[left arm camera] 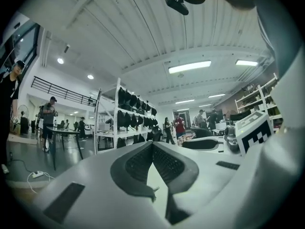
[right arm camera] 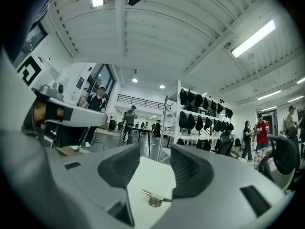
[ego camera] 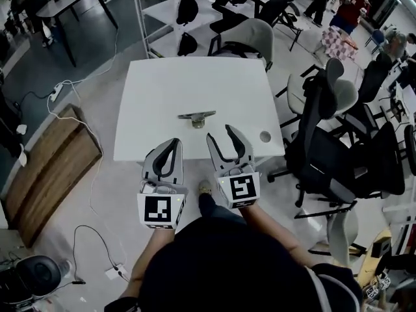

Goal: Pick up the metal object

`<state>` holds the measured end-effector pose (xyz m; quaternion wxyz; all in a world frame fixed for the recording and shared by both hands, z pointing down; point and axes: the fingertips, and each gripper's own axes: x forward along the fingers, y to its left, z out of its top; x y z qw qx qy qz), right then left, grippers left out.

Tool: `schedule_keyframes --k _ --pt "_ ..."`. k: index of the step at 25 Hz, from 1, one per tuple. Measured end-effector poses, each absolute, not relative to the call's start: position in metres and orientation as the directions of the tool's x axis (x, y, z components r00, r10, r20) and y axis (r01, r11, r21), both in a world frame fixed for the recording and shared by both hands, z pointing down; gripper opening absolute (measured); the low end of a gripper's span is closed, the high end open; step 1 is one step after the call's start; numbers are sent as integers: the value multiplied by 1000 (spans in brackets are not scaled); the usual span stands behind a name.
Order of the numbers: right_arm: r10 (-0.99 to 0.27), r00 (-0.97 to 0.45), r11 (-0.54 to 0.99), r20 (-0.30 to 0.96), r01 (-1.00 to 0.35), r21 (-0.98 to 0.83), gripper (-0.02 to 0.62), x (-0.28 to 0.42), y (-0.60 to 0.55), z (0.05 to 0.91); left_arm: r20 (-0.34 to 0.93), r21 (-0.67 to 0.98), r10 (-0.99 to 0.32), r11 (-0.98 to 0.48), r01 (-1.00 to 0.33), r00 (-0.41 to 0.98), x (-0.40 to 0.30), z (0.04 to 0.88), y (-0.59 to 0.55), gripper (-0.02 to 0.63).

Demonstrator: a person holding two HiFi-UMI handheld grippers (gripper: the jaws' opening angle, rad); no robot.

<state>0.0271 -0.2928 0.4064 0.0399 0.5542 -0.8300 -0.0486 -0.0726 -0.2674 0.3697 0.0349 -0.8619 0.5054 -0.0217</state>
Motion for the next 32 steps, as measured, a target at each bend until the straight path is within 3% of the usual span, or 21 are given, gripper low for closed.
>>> schedule_keyframes --k 10,19,27,32 --pt "-870 -474 492 132 -854 171 195 30 -412 451 33 -66 -903 -430 -901 428 -58 388 -383 23" --pt "-727 -533 668 432 -694 269 195 5 -456 554 98 -58 -913 -402 -914 395 -69 408 -433 23" --pt "-568 -437 789 697 -531 309 195 0 -464 638 137 -40 -903 -415 -909 407 -79 416 -454 23" --pt "-541 -323 830 777 -358 428 190 -1 -467 662 171 -34 -885 -444 -896 432 -82 417 -466 23"
